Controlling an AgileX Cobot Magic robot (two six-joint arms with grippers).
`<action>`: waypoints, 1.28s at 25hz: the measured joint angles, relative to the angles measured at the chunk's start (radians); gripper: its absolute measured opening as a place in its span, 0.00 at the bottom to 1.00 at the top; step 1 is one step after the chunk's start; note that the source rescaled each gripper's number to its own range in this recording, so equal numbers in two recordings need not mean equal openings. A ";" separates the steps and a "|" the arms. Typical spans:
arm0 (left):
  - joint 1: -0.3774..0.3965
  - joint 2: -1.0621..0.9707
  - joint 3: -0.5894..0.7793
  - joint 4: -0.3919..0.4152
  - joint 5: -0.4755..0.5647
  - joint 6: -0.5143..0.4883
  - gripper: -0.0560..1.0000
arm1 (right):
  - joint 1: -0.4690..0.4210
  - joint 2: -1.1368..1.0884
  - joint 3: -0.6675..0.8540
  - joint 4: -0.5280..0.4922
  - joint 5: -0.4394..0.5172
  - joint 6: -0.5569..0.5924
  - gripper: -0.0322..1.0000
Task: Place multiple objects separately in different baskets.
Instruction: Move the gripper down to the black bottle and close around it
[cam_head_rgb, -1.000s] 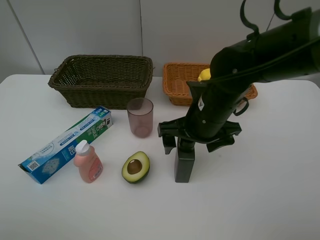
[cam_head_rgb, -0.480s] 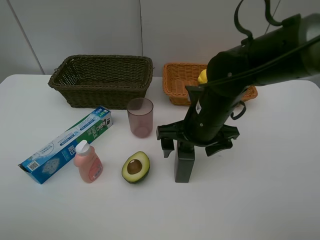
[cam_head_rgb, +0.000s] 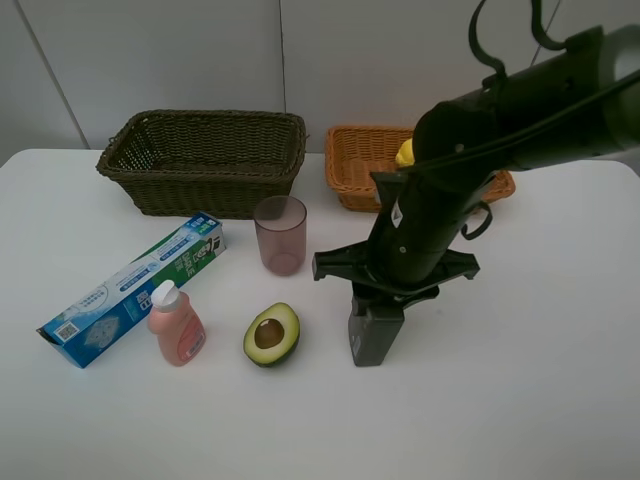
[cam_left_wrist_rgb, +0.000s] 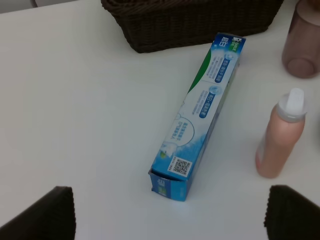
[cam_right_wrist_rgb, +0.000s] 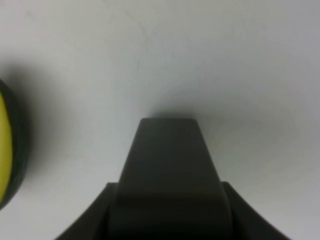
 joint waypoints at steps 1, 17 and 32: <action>0.000 0.000 0.000 0.000 0.000 0.000 1.00 | 0.000 0.000 0.000 -0.003 0.001 0.003 0.06; 0.000 0.000 0.000 0.000 0.000 0.000 1.00 | 0.005 0.000 0.000 -0.059 0.008 0.081 0.06; 0.000 0.000 0.000 0.000 0.000 0.000 1.00 | 0.005 -0.067 -0.112 -0.106 0.164 0.016 0.06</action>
